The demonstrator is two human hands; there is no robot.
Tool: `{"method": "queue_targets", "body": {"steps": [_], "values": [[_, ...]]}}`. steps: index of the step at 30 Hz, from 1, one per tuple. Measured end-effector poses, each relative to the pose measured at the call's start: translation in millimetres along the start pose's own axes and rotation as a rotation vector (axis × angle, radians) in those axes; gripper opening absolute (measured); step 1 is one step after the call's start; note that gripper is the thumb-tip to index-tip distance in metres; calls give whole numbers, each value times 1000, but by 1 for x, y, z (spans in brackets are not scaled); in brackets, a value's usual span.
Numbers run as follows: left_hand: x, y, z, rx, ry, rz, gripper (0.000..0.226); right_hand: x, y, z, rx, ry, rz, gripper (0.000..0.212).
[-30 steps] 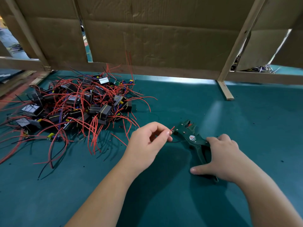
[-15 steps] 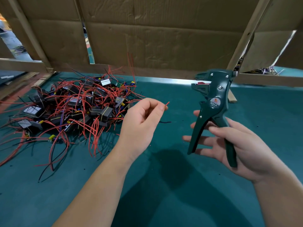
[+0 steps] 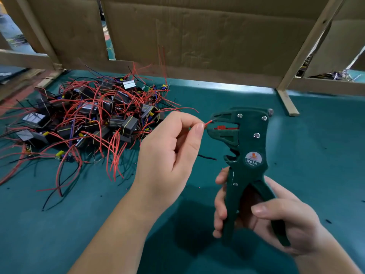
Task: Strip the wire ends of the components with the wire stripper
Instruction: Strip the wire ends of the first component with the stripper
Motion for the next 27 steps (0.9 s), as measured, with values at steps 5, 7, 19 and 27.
{"method": "queue_targets", "body": {"steps": [5,7,19,27], "values": [[-5,-2,-6,-42,-113,61,14,0,-1,-5,-45,-37,29,51],[-7,-3,-8,-38,-186,96,15,-1,0,-7,-47,-24,22,50],[-12,-4,-10,-74,-314,145,18,-1,2,-11,39,63,40,44],[-12,-4,-10,-96,-351,151,21,-1,4,-10,76,58,76,39]]}}
Point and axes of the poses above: each hand's wrist, its own y-axis away from the middle knuckle, its own z-axis out of the palm, x = y × z, the point moved 1 cm from there along -y, towards the middle knuckle, and after that the axes turned 13 degrees about -y, right-handed, at the moved point
